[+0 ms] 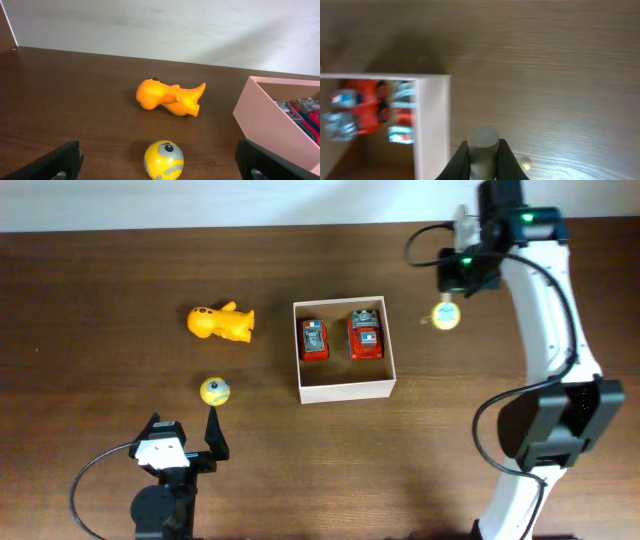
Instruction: Pack container
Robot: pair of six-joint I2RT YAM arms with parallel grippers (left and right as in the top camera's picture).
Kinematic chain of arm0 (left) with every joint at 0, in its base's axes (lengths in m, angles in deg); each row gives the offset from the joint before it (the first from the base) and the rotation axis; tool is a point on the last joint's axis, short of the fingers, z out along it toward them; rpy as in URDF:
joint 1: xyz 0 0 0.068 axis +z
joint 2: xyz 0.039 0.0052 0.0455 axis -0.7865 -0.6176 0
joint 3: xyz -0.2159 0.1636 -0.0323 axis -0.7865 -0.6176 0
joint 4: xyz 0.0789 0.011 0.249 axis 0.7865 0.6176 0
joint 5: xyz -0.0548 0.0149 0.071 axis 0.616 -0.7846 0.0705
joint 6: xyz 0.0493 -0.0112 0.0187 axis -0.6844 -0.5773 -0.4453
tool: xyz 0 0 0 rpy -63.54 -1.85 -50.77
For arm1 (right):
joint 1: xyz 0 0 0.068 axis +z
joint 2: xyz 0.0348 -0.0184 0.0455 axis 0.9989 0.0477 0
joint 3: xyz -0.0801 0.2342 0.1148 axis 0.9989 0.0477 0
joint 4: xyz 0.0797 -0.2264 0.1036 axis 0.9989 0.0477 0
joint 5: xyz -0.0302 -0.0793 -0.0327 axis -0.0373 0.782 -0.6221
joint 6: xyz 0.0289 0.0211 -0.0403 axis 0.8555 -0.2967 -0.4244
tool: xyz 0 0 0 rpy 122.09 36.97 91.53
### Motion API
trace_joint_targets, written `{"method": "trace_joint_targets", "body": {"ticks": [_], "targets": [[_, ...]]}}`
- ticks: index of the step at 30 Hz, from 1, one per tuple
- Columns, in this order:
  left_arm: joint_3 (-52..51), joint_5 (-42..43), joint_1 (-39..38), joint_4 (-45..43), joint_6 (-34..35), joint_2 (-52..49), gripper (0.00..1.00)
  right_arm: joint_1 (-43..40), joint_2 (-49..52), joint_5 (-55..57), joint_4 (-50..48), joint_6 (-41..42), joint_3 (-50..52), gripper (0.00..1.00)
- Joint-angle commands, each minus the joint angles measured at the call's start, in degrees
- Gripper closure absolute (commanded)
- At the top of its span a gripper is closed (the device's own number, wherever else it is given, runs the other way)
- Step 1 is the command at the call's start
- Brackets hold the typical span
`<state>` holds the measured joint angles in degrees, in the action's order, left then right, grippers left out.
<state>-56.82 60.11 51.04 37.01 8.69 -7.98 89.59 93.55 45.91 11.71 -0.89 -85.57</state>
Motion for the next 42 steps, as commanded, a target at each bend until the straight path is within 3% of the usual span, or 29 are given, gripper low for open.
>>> {"method": "trace_joint_targets", "body": {"ticks": [1,15,31,42], "targets": [[-0.33,0.61,0.24,-0.13,0.13,0.15,0.01,5.49,-0.04,-3.56,-0.28,-0.17,-1.25,0.89],[-0.33,0.61,0.24,-0.13,0.11,0.15,0.01,21.51,0.15,1.16,-6.97,1.36,-1.18,0.83],[-0.33,0.61,0.24,-0.13,0.11,0.15,0.01,21.94,0.72,1.42,-7.43,1.46,-1.29,0.8],[-0.33,0.61,0.24,-0.11,0.13,0.15,0.01,22.05,0.98,0.81,3.96,2.89,-0.92,0.8]]}}
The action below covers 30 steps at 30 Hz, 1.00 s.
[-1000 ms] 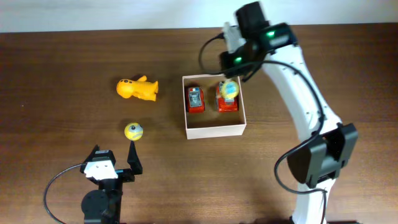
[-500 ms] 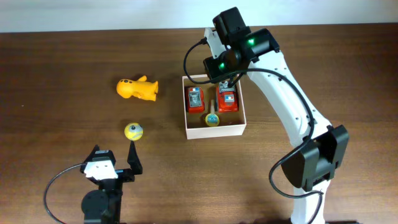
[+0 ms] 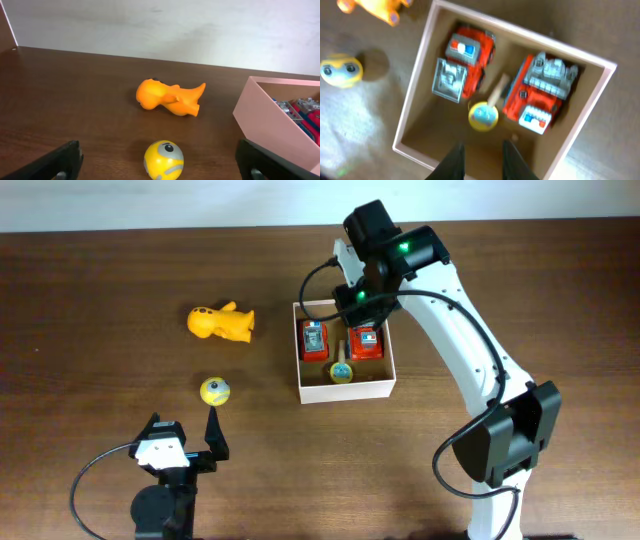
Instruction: Pack container
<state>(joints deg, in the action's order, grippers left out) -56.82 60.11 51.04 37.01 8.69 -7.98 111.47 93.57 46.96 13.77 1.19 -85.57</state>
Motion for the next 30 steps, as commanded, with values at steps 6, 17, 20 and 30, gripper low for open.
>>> {"method": "trace_joint_targets", "body": {"ticks": [6,17,20,30], "targets": [[-0.33,0.61,0.24,-0.13,0.13,0.15,0.01,0.94,2.38,-0.33,2.34,3.15,6.08,0.77],[-0.33,0.61,0.24,-0.13,0.11,0.15,0.01,4.94,2.95,-2.01,-3.48,5.07,14.58,0.75],[-0.33,0.61,0.24,-0.13,0.11,0.15,0.01,5.38,2.95,-2.01,-3.74,5.07,16.9,0.76],[-0.33,0.61,0.24,-0.11,0.11,0.15,0.01,5.35,2.95,-1.57,-9.42,5.75,23.26,0.76]]}}
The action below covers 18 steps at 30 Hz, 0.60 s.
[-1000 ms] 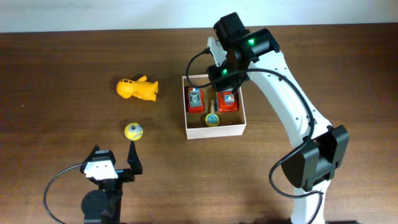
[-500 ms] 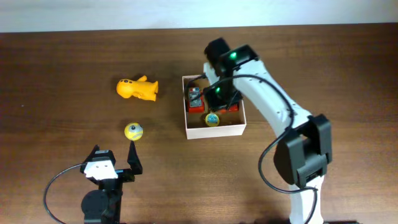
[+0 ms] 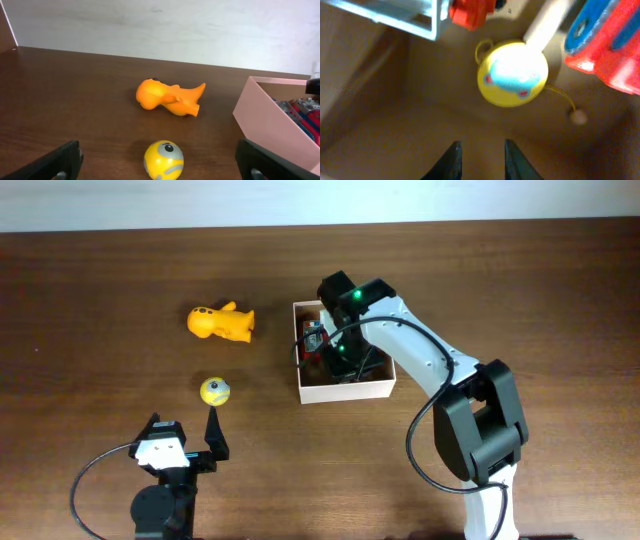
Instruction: Pack container
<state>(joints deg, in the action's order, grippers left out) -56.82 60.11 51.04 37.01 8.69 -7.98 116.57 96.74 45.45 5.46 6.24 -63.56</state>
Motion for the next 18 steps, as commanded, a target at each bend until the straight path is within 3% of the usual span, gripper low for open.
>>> {"method": "trace_joint_targets", "body": {"ticks": [1,18], "targets": [[-0.33,0.61,0.24,-0.13,0.13,0.15,0.01,0.26,-0.22,0.0,-2.14,0.72,1.84,0.76],[-0.33,0.61,0.24,-0.13,0.11,0.15,0.01,0.2,-0.22,4.96,-9.29,1.53,6.67,0.82]]}}
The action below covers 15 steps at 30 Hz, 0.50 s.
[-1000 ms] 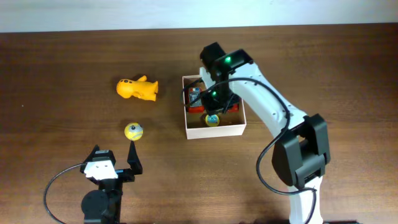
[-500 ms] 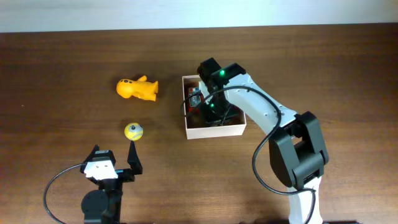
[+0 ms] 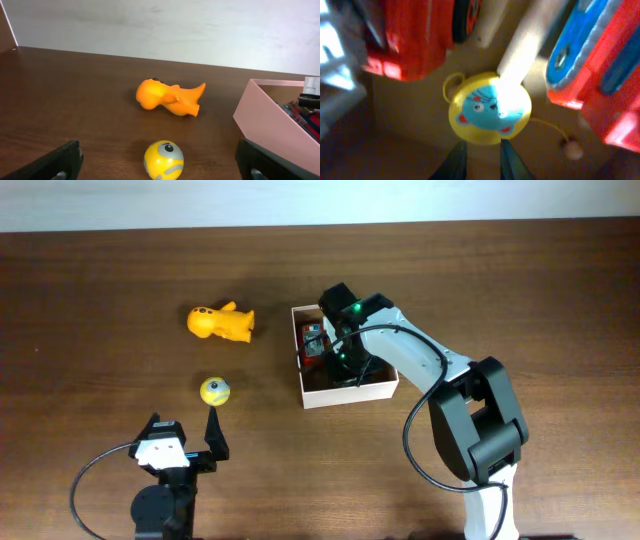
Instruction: Pack container
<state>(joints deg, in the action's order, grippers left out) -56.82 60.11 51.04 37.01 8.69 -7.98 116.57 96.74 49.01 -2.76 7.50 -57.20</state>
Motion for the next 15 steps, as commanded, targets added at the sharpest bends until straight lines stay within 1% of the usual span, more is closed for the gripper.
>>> {"method": "trace_joint_targets", "body": {"ticks": [1,8,15], "targets": [[-0.33,0.61,0.24,-0.13,0.11,0.15,0.01,0.2,-0.22,1.4,-1.38,0.26,0.31,0.82],[-0.33,0.61,0.24,-0.11,0.11,0.15,0.01,0.2,-0.22,5.05,-4.07,1.79,0.31,0.82],[-0.33,0.61,0.24,-0.13,0.11,0.15,0.01,0.2,-0.2,6.34,-6.23,2.1,0.31,0.82]]}}
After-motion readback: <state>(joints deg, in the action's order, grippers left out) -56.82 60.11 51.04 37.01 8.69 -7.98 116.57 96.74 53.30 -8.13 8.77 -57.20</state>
